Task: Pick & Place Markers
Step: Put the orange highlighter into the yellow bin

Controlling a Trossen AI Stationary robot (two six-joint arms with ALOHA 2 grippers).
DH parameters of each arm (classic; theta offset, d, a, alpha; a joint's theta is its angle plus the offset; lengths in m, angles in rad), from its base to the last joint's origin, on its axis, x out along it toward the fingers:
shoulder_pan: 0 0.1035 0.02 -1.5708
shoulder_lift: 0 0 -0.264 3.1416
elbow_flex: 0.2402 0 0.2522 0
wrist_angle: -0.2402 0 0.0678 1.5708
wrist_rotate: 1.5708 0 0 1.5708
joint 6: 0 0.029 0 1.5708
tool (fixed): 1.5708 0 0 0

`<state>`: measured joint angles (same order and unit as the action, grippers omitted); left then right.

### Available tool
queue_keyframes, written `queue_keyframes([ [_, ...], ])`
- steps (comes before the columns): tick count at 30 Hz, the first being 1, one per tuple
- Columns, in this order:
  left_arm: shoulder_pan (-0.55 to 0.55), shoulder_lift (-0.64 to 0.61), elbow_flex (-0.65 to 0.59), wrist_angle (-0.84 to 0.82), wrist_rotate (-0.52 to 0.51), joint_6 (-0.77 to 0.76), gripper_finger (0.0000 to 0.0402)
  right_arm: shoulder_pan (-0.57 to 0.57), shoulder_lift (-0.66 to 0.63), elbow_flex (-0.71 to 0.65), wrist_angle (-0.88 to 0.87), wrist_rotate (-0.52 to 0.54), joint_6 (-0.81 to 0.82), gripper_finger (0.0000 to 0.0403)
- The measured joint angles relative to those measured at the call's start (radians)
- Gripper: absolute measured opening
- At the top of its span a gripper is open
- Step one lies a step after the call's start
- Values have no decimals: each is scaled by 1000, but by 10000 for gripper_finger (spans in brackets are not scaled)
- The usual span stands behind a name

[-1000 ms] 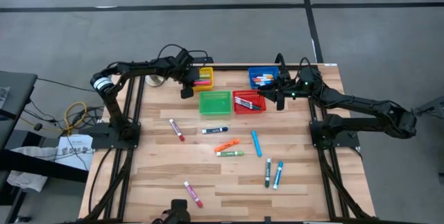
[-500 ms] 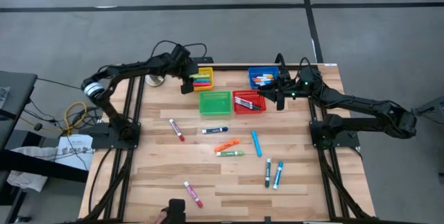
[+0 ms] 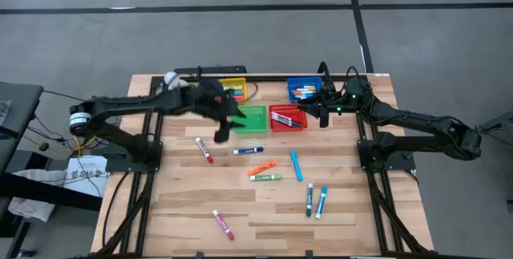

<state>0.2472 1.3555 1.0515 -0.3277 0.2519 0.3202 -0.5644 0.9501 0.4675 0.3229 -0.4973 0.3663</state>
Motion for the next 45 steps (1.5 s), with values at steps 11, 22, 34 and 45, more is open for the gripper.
queue_keyframes([
  [11, -309, 198, 92, 74, -273, -330, 157, 0, 0, 0, 0, 0, 0, 131],
  [22, -348, 512, 355, -9, -292, -465, 157, 1, 0, 0, -26, -2, 0, 131],
  [34, -414, 633, 378, -81, -259, -620, 157, 1, 0, 0, -104, -1, 0, 131],
  [45, -398, 669, 378, -160, -279, -665, 157, 1, 0, 0, -107, -1, 0, 131],
])
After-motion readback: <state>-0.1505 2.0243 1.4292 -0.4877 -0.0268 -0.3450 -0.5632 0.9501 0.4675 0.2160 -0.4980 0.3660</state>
